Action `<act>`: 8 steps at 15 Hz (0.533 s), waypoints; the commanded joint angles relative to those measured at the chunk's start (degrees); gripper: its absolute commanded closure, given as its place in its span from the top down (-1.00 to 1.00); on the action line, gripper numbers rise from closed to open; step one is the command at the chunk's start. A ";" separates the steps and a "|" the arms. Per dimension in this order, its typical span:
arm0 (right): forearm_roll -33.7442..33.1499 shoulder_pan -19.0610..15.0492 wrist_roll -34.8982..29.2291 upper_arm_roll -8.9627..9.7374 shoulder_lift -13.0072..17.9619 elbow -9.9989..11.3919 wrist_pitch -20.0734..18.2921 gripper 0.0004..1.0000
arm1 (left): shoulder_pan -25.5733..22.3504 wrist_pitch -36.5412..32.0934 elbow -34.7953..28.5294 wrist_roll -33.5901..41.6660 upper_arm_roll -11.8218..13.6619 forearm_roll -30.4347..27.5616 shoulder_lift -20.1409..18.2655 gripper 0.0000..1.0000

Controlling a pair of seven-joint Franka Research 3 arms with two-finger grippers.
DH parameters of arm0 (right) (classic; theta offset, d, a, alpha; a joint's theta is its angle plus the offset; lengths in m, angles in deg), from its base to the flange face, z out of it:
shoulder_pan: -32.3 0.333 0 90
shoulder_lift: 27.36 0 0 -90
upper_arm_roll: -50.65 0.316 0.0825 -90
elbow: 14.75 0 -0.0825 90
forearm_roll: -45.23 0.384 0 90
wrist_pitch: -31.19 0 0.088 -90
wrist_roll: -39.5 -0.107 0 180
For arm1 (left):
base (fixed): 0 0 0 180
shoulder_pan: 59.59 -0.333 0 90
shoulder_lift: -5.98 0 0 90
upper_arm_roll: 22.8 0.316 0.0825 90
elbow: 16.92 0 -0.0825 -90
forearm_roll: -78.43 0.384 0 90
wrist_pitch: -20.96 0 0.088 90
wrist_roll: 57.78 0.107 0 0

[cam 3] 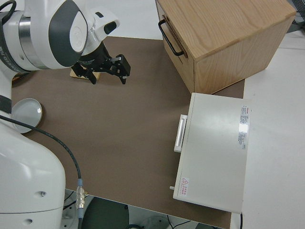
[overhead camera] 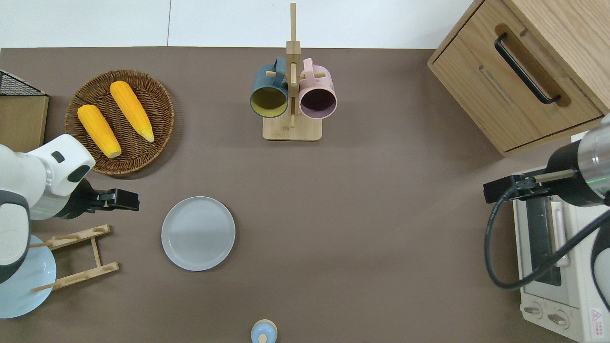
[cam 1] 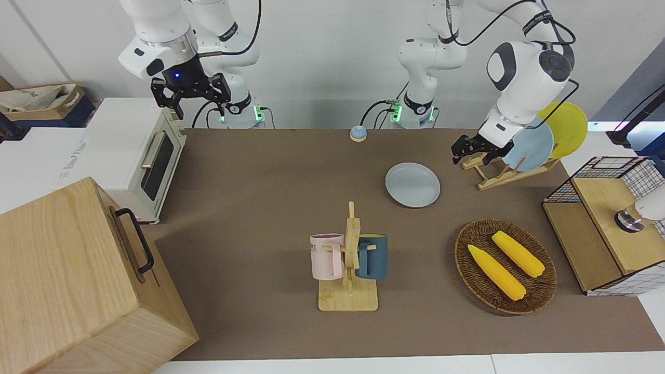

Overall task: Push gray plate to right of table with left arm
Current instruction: 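Move the left gripper down beside the gray plate's edge nearest the robot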

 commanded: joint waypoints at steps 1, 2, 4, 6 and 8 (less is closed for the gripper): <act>0.46 -0.62 0.14 0.32 0.43 0.03 -0.69 0.97 | 0.55 9.26 -10.74 -1.43 -0.65 0.14 -4.17 0.98; 0.46 -0.62 0.06 0.32 0.43 0.03 -0.69 0.97 | 0.55 11.37 -12.94 -1.35 -0.74 0.14 -4.60 0.98; 0.46 -0.62 0.15 0.23 0.43 -0.05 -0.69 0.97 | 0.55 15.06 -16.72 -1.35 -0.74 0.14 -4.78 0.98; 0.46 -0.62 0.14 0.23 0.43 0.03 -0.69 0.97 | 0.64 18.23 -19.71 -1.43 -0.83 0.14 -4.70 0.98; 0.46 -0.62 0.06 0.32 0.43 0.03 -0.69 0.97 | 0.64 21.57 -22.87 -1.43 -1.53 0.14 -4.52 0.98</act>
